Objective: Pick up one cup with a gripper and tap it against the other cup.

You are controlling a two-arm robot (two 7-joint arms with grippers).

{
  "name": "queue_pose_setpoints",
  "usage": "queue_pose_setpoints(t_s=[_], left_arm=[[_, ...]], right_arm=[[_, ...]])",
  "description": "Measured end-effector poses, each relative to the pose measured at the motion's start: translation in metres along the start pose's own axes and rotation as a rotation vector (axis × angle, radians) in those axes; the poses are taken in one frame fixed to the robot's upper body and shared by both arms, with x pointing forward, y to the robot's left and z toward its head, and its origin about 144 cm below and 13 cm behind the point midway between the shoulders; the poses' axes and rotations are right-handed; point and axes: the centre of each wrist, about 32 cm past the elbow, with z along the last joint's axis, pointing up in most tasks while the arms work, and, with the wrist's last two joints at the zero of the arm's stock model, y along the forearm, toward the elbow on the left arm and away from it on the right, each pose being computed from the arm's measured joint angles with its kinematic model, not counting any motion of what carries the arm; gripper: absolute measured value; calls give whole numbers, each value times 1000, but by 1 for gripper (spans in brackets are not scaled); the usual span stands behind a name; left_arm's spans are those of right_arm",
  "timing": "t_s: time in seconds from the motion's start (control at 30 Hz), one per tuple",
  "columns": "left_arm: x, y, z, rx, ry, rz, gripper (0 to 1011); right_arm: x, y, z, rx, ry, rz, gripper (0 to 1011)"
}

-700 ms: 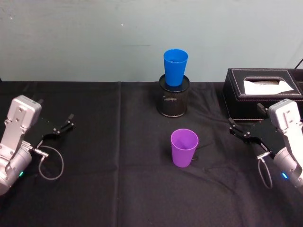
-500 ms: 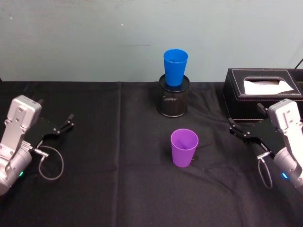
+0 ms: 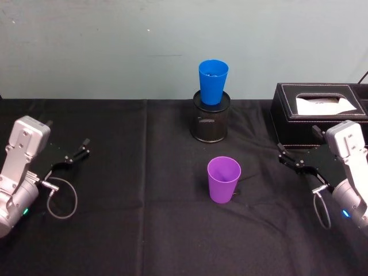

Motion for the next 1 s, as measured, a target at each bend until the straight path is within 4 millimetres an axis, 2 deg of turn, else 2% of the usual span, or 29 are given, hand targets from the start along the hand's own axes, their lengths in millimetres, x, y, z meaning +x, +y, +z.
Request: queue_pose_setpoints(t_s=[1.0], left_arm=[[0, 0, 0, 0, 0, 0, 1000]], right_arm=[[0, 0, 0, 0, 0, 0, 1003]])
